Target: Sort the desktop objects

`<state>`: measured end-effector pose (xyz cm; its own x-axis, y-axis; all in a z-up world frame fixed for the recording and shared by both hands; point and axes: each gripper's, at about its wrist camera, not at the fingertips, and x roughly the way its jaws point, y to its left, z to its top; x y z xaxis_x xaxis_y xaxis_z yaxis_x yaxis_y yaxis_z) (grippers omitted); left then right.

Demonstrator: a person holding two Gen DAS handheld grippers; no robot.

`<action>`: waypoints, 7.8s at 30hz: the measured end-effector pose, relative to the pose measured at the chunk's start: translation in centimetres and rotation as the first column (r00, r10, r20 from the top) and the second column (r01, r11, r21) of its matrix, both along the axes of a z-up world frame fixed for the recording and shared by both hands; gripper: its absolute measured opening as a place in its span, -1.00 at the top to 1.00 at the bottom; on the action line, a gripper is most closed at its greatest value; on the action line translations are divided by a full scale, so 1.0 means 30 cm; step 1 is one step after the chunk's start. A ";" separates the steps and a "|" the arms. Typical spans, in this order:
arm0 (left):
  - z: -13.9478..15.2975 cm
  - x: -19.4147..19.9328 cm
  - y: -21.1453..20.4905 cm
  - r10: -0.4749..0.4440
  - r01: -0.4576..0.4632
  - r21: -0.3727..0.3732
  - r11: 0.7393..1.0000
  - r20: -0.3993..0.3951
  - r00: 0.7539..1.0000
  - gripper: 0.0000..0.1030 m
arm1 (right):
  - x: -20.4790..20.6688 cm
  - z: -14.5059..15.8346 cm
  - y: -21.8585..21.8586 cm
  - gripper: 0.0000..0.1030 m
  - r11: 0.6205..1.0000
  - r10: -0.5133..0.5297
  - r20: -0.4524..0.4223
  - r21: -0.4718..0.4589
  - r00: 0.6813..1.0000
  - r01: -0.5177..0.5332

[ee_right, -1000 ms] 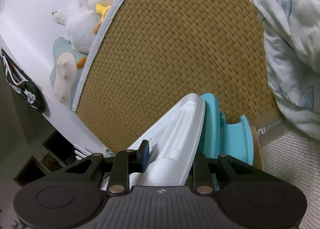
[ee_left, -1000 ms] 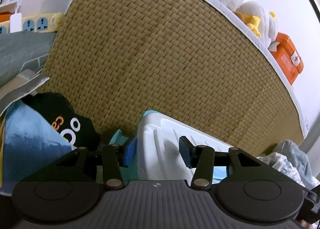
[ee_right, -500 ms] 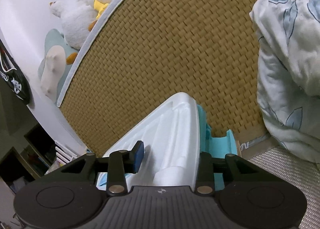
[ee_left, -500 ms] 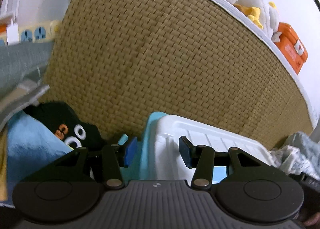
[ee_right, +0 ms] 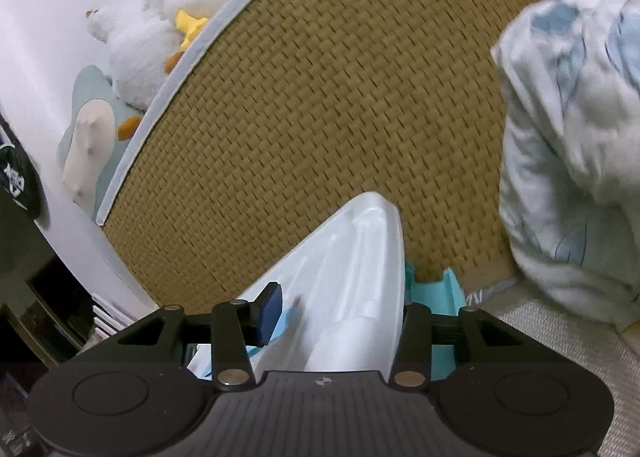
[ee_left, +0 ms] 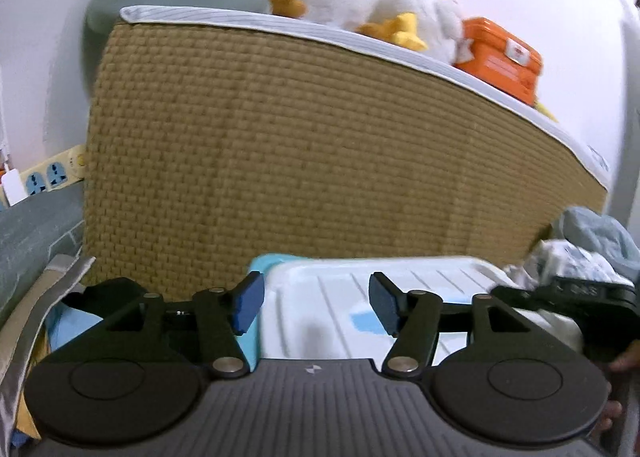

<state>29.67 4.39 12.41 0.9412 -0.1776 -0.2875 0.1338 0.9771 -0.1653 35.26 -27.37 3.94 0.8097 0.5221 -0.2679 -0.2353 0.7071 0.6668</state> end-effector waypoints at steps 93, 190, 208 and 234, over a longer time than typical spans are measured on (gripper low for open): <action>-0.174 -0.241 -0.135 -0.038 0.042 0.149 0.988 -0.033 0.999 -0.70 | -0.347 0.032 0.378 0.06 0.695 0.156 0.332 -0.706 0.930 0.135; -0.369 -0.907 -0.144 0.119 -0.116 0.066 0.991 -0.047 0.992 -1.00 | -1.089 -0.125 0.294 -0.70 0.775 -0.168 0.259 -0.562 0.951 0.289; -0.383 -0.905 -0.163 0.111 -0.104 0.105 0.989 -0.060 0.992 -1.00 | -1.084 -0.135 0.283 -0.70 0.771 -0.190 0.243 -0.563 0.951 0.298; -0.374 -0.934 -0.189 0.119 -0.107 0.146 0.984 -0.077 0.990 -1.00 | -1.076 -0.148 0.264 -0.70 0.782 -0.211 0.195 -0.554 0.958 0.285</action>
<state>1.66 -1.28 1.20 0.9239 -0.0235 -0.3820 0.0127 0.9994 -0.0309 2.97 -19.46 -0.51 0.9339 0.0809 -0.3483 -0.0479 0.9936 0.1024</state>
